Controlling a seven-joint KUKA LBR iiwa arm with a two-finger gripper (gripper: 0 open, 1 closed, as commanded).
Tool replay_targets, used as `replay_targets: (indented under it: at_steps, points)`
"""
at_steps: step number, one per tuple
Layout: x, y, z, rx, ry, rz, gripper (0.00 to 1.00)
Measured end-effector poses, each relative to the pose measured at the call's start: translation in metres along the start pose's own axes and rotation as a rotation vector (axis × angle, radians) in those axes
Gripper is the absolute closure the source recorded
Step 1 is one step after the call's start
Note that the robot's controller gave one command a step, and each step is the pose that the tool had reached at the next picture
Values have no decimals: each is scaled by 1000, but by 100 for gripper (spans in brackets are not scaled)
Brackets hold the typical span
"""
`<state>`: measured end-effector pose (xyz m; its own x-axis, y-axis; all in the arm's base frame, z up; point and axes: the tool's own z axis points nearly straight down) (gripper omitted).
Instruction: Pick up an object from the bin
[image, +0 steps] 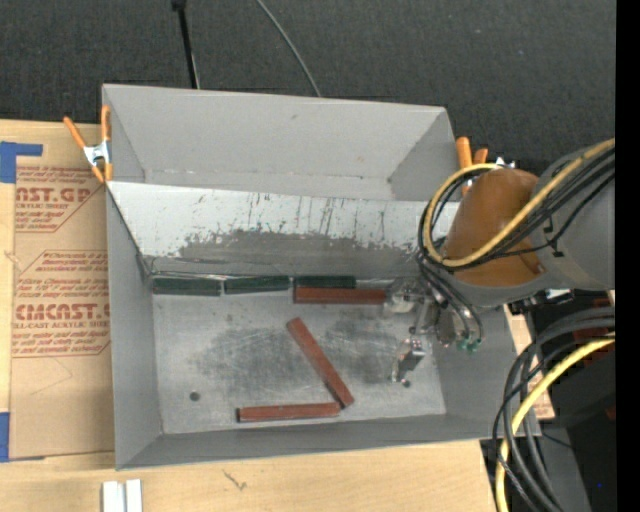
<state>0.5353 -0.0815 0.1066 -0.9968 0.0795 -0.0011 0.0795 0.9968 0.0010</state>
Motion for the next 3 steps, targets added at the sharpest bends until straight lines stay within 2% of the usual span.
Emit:
replay_targets:
  at_steps: [1,2,3]
  points:
    - [4,19,-6,1,1,142,0]
    - [24,23,22,1,-1,42,0]
    - [-6,57,32,3,0,38,0]
